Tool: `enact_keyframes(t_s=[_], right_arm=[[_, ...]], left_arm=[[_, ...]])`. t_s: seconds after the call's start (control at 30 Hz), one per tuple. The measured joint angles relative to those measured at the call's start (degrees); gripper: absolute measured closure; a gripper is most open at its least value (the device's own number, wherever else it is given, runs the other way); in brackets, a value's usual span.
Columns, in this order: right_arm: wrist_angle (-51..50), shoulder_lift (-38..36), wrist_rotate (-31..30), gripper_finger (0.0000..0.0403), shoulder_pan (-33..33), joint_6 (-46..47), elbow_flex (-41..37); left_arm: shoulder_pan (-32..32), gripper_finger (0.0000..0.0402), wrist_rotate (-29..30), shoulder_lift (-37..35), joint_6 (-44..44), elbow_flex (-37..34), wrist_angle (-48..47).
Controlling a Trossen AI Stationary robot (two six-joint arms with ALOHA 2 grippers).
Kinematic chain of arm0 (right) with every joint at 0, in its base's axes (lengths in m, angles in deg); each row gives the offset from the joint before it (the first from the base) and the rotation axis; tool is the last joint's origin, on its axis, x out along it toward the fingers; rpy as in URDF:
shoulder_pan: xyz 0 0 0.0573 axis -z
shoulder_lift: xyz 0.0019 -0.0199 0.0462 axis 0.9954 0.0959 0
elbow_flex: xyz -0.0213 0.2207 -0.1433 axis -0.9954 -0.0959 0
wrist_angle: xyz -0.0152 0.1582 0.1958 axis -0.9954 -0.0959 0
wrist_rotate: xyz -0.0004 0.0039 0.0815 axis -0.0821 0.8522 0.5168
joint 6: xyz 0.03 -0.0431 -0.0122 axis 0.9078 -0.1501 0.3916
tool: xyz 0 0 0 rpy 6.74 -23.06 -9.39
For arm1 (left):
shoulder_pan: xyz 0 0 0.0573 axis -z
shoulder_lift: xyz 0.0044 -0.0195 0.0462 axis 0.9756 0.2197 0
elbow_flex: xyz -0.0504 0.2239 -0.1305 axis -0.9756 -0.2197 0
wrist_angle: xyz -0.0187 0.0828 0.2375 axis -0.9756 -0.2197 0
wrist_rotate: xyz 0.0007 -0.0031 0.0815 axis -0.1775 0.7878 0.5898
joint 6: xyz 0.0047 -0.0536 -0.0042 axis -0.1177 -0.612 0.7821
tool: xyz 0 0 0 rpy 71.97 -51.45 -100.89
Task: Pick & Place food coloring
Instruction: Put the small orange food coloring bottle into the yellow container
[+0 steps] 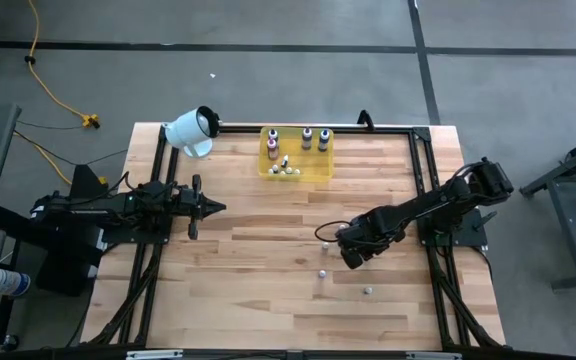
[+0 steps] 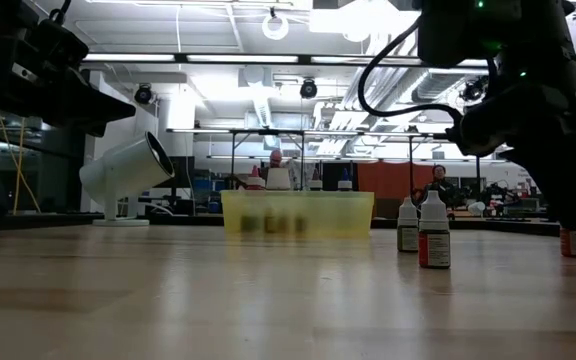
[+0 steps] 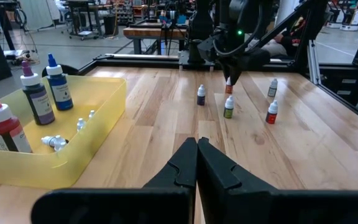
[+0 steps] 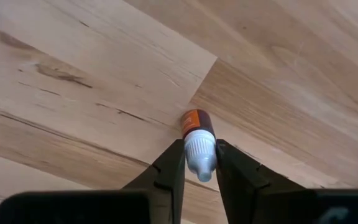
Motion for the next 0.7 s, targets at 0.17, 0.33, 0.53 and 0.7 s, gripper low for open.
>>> enact_keyframes(t_s=[0.17,0.33,0.53,0.7], right_arm=[[0.01,-0.08,0.91,0.0332,0.00,-0.41,0.26],[-0.04,-0.59,1.07,0.0344,0.00,-2.29,2.68],[-2.71,-2.19,1.21,0.0344,1.86,-7.19,8.92],[-8.29,-2.29,1.18,0.0345,5.51,-15.92,16.78]], left_arm=[[0.01,0.0401,0.00,0.01,-0.01,0.00,0.00],[-0.01,0.0401,0.00,0.00,-0.02,0.00,0.00],[0.00,0.0401,0.00,0.02,-0.01,0.00,0.00],[-0.01,0.0401,0.00,0.00,-0.02,0.00,0.00]])
